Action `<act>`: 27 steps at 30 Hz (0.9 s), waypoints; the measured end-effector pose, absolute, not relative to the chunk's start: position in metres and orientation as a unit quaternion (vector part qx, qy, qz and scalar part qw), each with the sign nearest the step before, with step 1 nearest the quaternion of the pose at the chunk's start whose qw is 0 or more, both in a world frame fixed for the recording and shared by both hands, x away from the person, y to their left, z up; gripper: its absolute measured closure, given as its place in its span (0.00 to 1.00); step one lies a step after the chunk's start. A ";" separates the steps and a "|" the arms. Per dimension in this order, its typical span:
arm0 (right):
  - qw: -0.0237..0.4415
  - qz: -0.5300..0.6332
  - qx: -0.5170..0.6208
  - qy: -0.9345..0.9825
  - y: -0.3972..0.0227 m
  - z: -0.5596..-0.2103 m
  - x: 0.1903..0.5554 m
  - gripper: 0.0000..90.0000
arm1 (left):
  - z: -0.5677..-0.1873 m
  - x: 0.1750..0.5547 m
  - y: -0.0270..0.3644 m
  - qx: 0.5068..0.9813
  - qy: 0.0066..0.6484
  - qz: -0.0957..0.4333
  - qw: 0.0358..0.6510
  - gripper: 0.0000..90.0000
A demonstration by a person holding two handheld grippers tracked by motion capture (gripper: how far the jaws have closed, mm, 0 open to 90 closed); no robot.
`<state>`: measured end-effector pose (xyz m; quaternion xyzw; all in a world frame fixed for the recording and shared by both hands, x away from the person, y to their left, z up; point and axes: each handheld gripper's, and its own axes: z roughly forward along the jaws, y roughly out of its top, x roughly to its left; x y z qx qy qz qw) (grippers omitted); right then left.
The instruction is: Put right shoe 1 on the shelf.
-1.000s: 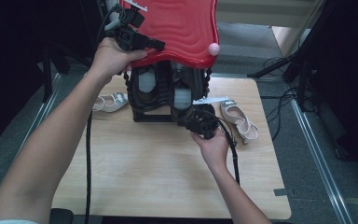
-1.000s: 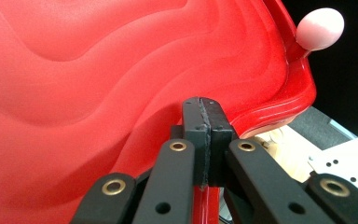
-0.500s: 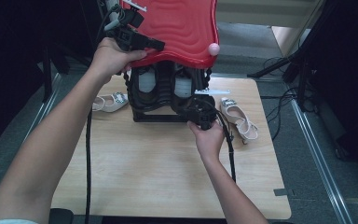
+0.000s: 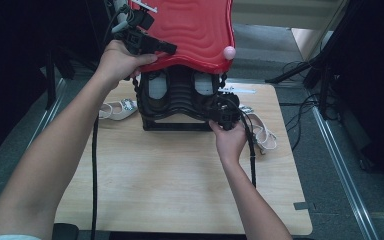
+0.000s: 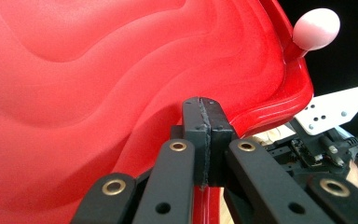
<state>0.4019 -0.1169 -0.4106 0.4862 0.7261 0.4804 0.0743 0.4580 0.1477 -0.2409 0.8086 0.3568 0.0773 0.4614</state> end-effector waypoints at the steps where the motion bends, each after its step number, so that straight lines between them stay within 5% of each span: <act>1: 0.077 0.479 0.487 0.727 -0.117 -0.411 0.402 1.00 | -0.241 0.458 0.148 0.808 0.357 0.078 0.461 1.00; 7: 0.074 0.476 0.481 0.733 -0.116 -0.417 0.402 1.00 | -0.241 0.457 0.147 0.808 0.356 0.084 0.461 1.00; 13: 0.024 0.491 0.457 0.741 -0.118 -0.415 0.386 1.00 | -0.237 0.455 0.145 0.810 0.370 0.093 0.446 1.00; 27: -0.014 0.495 0.425 0.758 -0.137 -0.420 0.356 0.89 | -0.226 0.406 0.149 0.818 0.330 0.077 0.465 0.79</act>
